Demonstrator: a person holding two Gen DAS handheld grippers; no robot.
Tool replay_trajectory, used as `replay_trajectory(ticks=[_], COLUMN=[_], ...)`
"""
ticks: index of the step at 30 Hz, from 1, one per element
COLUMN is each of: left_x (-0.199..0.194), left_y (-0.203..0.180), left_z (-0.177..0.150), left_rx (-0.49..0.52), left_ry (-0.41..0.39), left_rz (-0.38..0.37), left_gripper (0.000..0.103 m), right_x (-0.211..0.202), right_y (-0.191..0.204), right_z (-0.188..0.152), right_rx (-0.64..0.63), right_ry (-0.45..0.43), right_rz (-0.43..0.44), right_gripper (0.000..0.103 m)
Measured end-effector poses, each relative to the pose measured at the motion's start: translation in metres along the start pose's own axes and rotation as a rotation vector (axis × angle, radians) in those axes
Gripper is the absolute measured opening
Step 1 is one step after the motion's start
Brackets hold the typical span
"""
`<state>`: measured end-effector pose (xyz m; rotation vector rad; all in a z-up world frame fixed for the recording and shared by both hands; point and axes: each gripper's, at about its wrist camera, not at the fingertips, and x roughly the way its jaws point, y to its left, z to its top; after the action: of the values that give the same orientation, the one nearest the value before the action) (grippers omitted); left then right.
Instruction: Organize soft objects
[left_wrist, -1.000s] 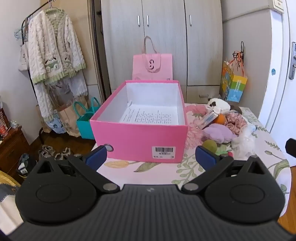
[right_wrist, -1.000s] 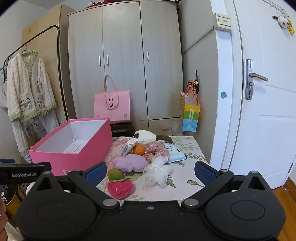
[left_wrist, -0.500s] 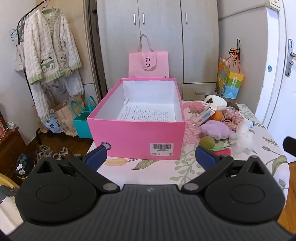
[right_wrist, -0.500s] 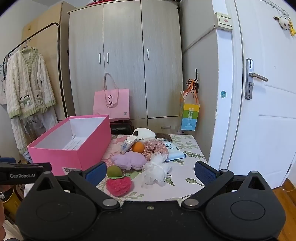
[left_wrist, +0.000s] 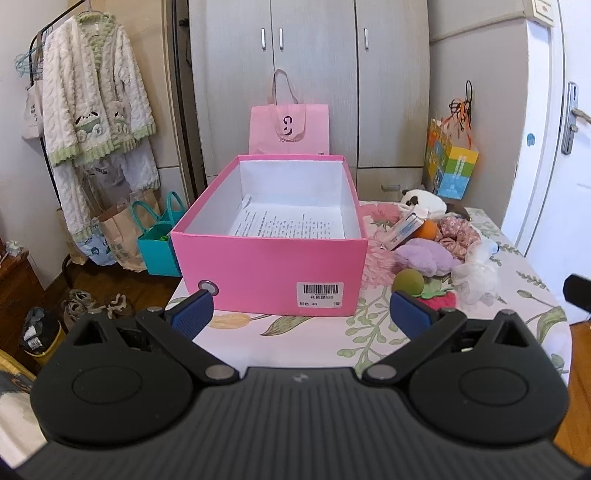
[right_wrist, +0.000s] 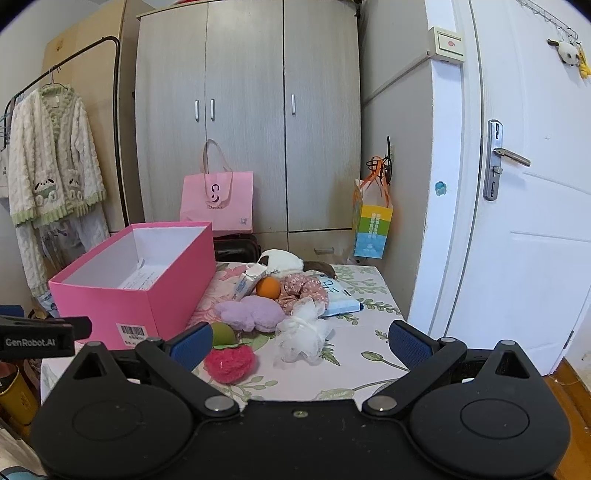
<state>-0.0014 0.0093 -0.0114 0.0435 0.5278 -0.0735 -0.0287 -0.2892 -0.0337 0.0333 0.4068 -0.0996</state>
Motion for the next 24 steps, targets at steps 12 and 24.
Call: replay_trajectory(ticks=[12, 24], left_x=[-0.006, -0.005], left_y=[-0.001, 0.005], left_z=[-0.006, -0.016], left_rx=[0.015, 0.004], left_ry=[-0.029, -0.038], left_rz=[0.01, 0.01], left_gripper=[0.103, 0.103], right_x=[-0.002, -0.001], right_y=[-0.001, 0.0], right_z=[-0.001, -0.006], right_rx=[0.001, 0.017], right_ry=[0.004, 0.018], right_rz=[-0.003, 0.003], right_gripper=[0.103, 0.103])
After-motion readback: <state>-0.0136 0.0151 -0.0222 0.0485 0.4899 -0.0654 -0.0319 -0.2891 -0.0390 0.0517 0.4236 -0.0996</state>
